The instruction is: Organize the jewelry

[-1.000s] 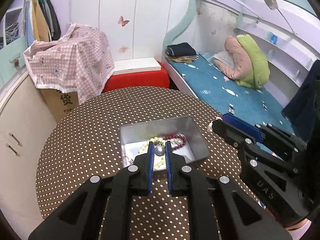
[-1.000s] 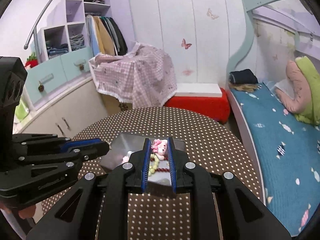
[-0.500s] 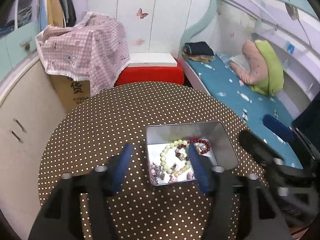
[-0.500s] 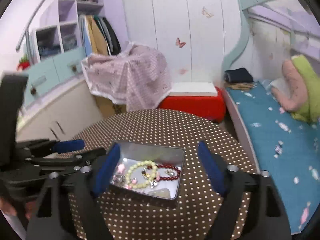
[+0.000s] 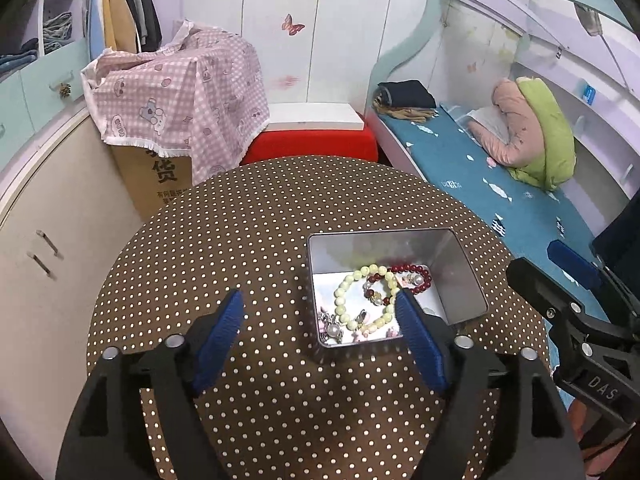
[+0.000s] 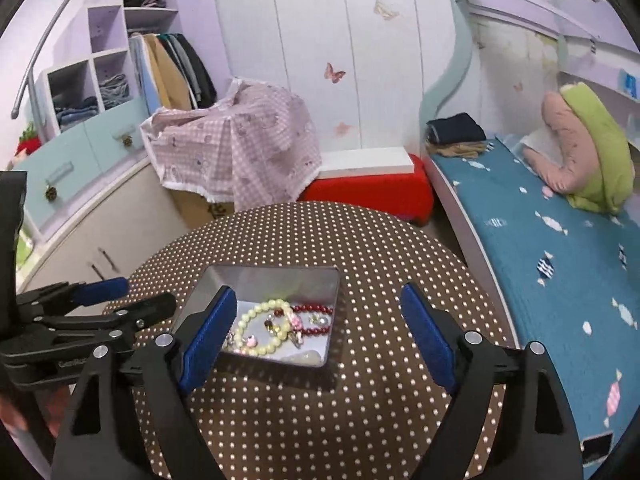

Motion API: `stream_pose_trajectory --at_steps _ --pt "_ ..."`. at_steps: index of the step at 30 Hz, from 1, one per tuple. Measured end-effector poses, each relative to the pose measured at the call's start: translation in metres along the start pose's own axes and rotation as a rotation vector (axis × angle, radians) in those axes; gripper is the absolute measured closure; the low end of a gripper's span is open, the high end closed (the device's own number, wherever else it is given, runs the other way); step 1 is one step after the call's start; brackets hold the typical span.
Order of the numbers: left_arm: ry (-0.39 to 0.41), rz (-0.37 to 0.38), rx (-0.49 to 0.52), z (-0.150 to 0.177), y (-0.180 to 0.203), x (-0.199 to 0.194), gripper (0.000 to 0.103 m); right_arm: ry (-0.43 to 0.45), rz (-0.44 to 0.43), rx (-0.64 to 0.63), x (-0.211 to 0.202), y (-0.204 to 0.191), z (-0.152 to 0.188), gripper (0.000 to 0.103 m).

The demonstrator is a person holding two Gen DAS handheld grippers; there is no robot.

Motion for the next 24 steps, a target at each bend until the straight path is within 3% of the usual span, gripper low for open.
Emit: stream_pose_trajectory --at_steps 9,14,24 --pt "0.018 -0.052 0.017 0.019 0.005 -0.020 0.026 0.015 0.058 0.023 -0.032 0.008 0.019 0.017" --pt "0.042 -0.036 0.026 0.032 0.013 -0.037 0.019 0.035 0.075 0.017 -0.056 0.003 0.026 0.016" --pt "0.096 -0.006 0.041 0.050 0.025 -0.077 0.019 0.072 0.086 0.003 -0.099 -0.010 0.040 0.016"
Point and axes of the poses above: each gripper's, at about its wrist camera, not at the fingertips, and x roughly the way its jaws point, y to its right, z to its underside, the point moved 9 cm from there along x, roughly the way its jaws point, and after that the axes turned 10 degrees about -y, right-handed, at the moved point
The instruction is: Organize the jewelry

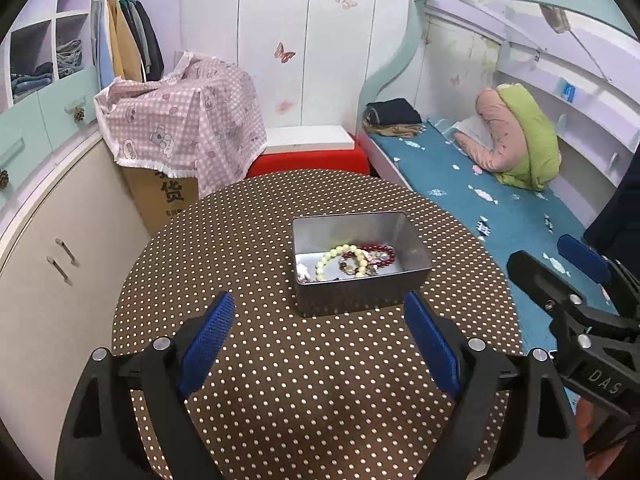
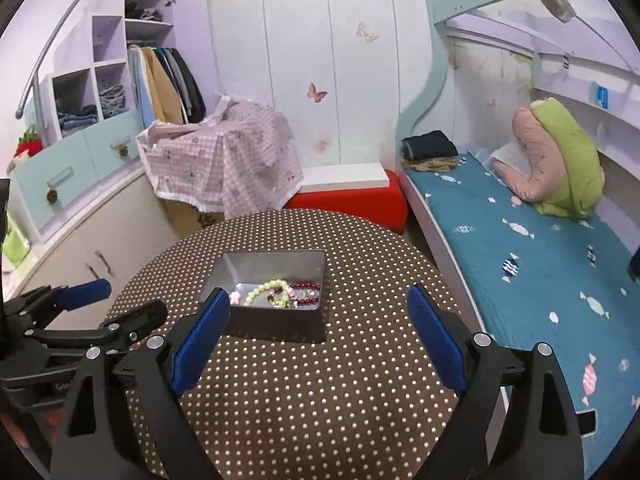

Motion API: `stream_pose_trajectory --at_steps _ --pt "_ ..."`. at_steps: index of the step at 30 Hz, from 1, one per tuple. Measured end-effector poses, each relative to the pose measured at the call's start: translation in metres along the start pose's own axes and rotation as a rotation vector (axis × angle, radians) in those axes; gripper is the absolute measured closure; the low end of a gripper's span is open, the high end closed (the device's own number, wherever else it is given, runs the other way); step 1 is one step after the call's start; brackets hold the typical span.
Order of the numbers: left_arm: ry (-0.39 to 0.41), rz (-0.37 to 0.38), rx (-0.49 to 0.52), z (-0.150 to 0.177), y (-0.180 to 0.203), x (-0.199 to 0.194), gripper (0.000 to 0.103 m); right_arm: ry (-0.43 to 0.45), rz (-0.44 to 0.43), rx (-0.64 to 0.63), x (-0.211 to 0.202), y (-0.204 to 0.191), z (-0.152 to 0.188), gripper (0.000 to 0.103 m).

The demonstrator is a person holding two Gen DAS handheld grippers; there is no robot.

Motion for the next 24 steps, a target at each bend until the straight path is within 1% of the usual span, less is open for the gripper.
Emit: stream_pose_trajectory --at_steps 4,10,24 --pt "0.020 -0.007 -0.001 0.003 0.001 -0.012 0.019 0.014 0.005 -0.011 -0.014 -0.005 0.002 0.015" --pt "0.027 -0.009 -0.005 0.010 0.001 -0.025 0.019 0.041 0.009 -0.021 -0.034 -0.011 0.005 0.015" --pt "0.037 -0.012 -0.003 0.020 0.000 -0.042 0.019 0.047 0.013 -0.022 -0.051 -0.016 0.009 0.015"
Point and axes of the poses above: each gripper's, at about its wrist camera, not at the fingertips, and x roughly the way its jaws point, y to its right, z to its underside, the point moved 9 cm from there along x, roughly the way its jaws point, and after that the axes turned 10 degrees about -y, right-handed, at the moved point
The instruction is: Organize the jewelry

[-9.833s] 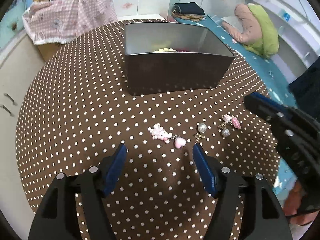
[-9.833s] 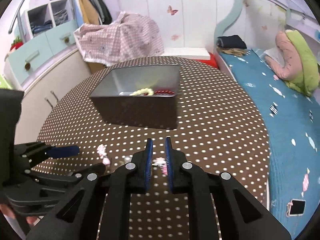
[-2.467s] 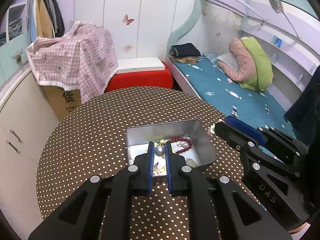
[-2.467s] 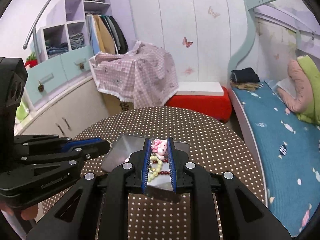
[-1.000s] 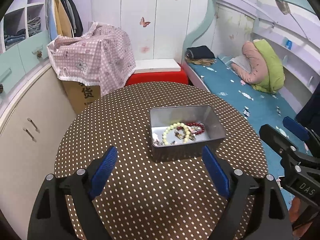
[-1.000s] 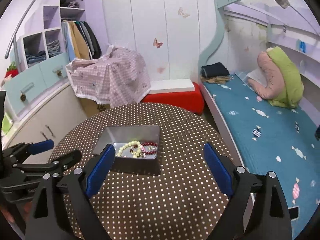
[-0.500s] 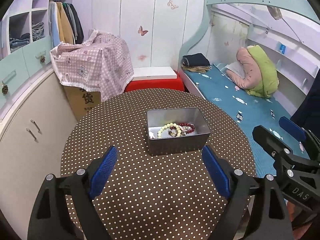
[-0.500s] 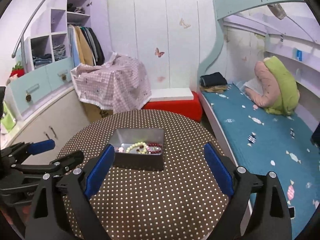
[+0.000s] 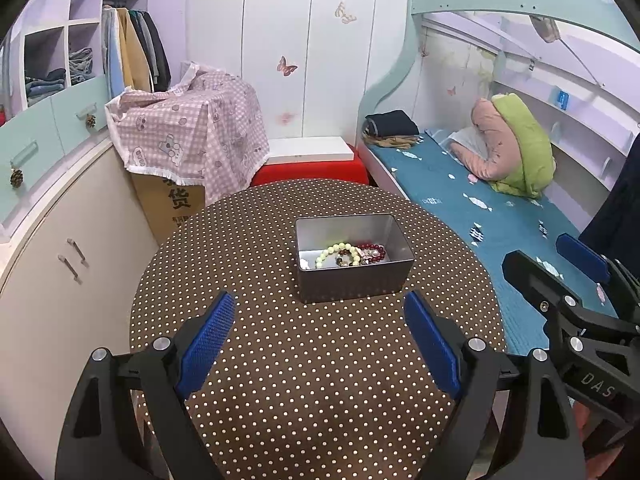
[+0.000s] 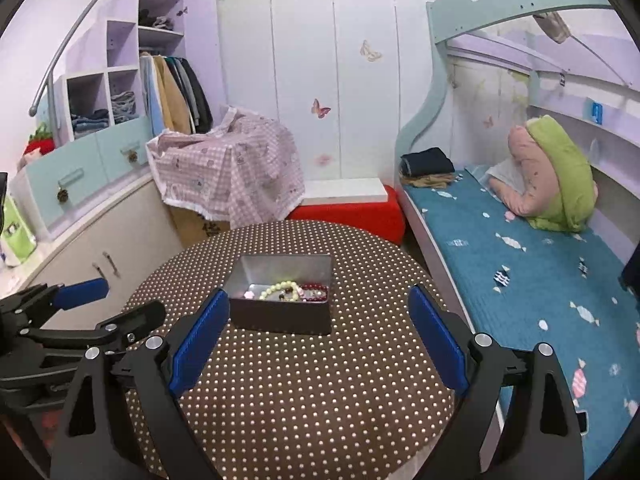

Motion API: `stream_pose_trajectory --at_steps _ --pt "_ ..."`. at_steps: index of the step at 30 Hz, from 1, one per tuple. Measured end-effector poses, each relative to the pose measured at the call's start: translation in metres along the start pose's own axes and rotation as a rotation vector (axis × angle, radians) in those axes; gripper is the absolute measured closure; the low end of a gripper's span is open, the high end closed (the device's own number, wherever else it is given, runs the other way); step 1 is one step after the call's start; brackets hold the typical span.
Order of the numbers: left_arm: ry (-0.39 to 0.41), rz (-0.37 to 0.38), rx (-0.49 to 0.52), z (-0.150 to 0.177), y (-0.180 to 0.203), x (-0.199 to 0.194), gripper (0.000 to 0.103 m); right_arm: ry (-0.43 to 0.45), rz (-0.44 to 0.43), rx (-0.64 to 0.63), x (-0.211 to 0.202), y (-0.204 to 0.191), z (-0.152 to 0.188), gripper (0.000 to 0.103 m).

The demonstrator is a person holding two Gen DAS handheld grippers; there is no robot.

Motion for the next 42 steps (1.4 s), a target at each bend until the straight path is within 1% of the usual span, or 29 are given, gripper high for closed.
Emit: stream_pose_trajectory --at_steps 15,21,29,42 --pt "-0.003 -0.016 0.004 0.0065 0.0022 -0.0089 0.019 -0.002 -0.003 -0.012 -0.0080 -0.0024 0.0039 0.015" --pt "-0.016 -0.013 -0.004 0.0086 0.0016 -0.0082 0.019 -0.006 -0.017 0.005 -0.0060 -0.0036 0.0057 0.015" --pt "-0.031 -0.008 -0.008 0.0077 0.0010 -0.0063 0.019 -0.013 -0.014 0.006 -0.0043 -0.0022 0.0055 0.015" --pt "-0.030 -0.011 -0.012 0.0087 -0.0034 -0.0075 0.019 -0.022 -0.016 0.009 -0.0010 -0.0030 0.0068 0.015"
Point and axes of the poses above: each gripper's, at about its wrist camera, not at the fingertips, and x roughly the way its jaws point, y to its right, z to its underside, the point moved 9 cm from there along x, roughly the way its jaws point, and after that the axes turned 10 degrees about -y, right-handed, at the moved point
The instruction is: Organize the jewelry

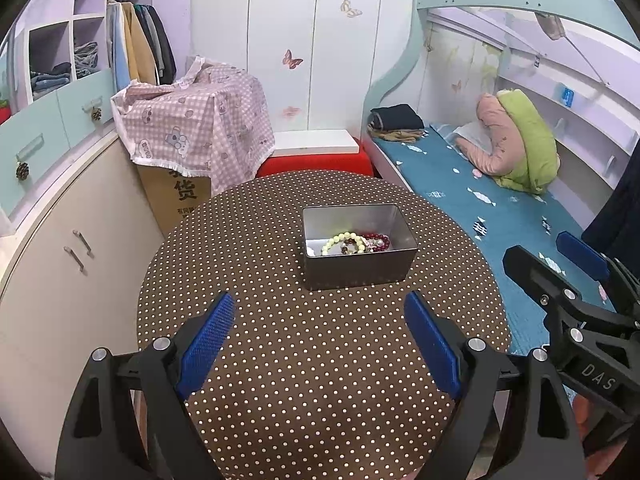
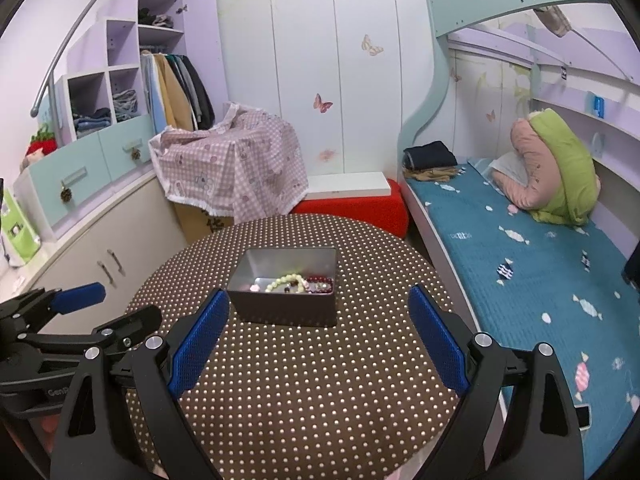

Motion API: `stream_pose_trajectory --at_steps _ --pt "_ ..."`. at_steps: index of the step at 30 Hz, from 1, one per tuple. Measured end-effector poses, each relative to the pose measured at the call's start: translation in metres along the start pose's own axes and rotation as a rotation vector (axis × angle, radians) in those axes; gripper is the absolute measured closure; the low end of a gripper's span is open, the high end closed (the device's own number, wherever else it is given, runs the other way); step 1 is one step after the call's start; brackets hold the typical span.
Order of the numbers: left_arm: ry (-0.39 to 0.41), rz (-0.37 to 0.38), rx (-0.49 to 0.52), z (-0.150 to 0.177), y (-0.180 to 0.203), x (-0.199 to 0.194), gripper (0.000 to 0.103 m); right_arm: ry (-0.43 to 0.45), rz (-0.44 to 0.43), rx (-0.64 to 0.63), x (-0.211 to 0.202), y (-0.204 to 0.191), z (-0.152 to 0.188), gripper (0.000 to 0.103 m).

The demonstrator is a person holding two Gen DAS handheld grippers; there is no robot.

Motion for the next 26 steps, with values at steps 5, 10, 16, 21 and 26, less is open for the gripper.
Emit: stream_pose_trajectory --at_steps 5,10,16,21,26 --pt "-0.003 -0.002 -0.002 0.001 0.000 0.000 0.019 -0.003 -0.002 0.004 0.001 0.000 0.000 0.015" --pt "-0.004 0.001 -0.003 0.000 -0.001 0.001 0.019 -0.012 -0.004 0.010 0.006 -0.001 0.002 0.015" --pt "0.002 -0.002 0.000 -0.001 -0.002 0.001 0.019 -0.022 -0.002 0.016 0.010 0.001 0.003 0.015" --pt "0.001 0.004 0.016 -0.003 -0.002 0.003 0.019 -0.036 0.001 0.020 0.014 0.003 0.004 0.015" --pt "0.002 0.016 0.030 -0.001 0.002 0.002 0.019 -0.043 0.013 0.024 0.016 0.004 0.005 0.015"
Point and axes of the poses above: each gripper's, at about its wrist camera, not at the fingertips, and x roughly the way its jaws point, y to its right, z to its underside, the point moved 9 cm from there along x, roughly the way its jaws point, and after that the axes turned 10 degrees about -y, right-handed, at the moved point
